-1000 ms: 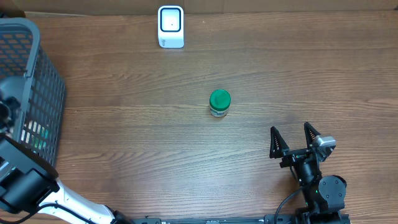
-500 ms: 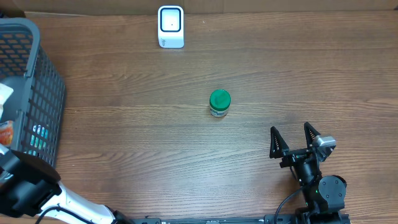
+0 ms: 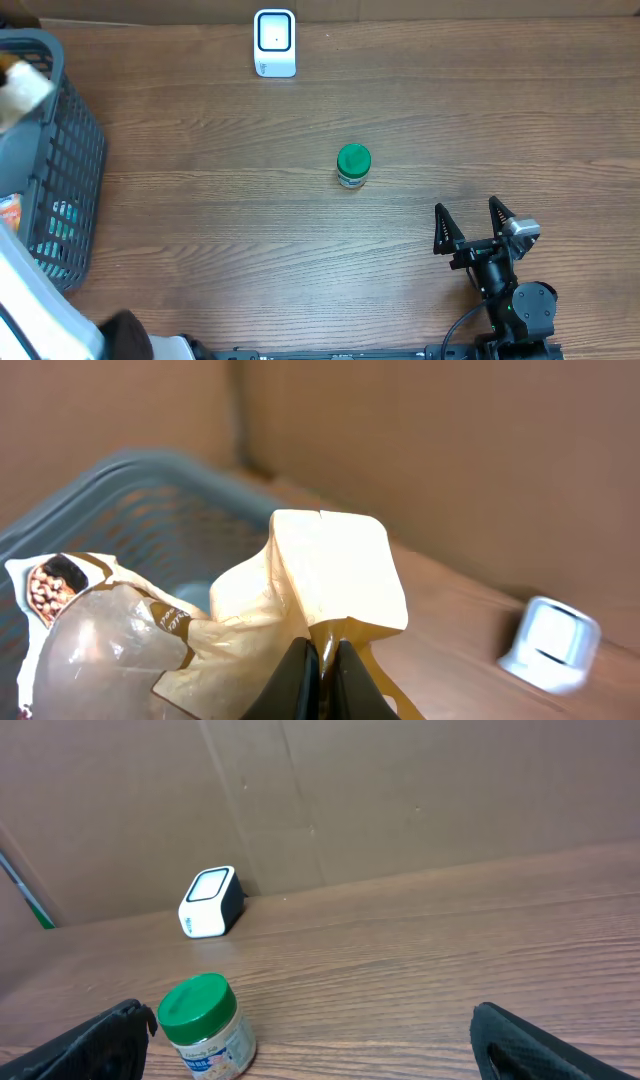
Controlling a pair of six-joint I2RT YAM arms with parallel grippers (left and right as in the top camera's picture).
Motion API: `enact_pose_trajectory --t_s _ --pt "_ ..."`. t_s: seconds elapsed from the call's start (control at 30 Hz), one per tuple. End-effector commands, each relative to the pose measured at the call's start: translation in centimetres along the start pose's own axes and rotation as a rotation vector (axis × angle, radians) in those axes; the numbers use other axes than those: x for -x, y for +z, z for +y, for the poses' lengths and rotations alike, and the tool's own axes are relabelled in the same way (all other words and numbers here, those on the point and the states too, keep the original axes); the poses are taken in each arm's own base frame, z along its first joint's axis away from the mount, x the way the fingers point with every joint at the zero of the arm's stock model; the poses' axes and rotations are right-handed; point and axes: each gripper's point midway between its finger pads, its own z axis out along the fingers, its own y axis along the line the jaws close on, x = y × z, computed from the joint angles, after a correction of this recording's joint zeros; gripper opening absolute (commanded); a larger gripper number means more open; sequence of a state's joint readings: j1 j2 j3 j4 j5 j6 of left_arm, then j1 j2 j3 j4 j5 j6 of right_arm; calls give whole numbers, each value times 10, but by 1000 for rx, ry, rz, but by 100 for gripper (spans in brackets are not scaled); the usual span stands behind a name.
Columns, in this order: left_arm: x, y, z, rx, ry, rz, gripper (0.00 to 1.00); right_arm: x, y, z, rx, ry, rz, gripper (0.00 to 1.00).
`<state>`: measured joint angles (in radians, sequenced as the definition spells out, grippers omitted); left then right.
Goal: Scan the item barcode
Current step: 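Carry the bread bag with the left gripper and drop it beside the jar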
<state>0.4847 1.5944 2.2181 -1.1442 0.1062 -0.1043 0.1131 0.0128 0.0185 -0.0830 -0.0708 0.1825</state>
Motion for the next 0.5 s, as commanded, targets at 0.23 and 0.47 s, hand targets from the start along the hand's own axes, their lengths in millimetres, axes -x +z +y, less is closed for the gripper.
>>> enact_pose_trajectory --t_s 0.23,0.47 --pt "-95 -18 -151 -319 251 282 4 -2 0 0 -1 -5 -3 100" --pt "-184 -10 -204 -391 327 533 4 -2 0 0 -1 -5 -3 100"
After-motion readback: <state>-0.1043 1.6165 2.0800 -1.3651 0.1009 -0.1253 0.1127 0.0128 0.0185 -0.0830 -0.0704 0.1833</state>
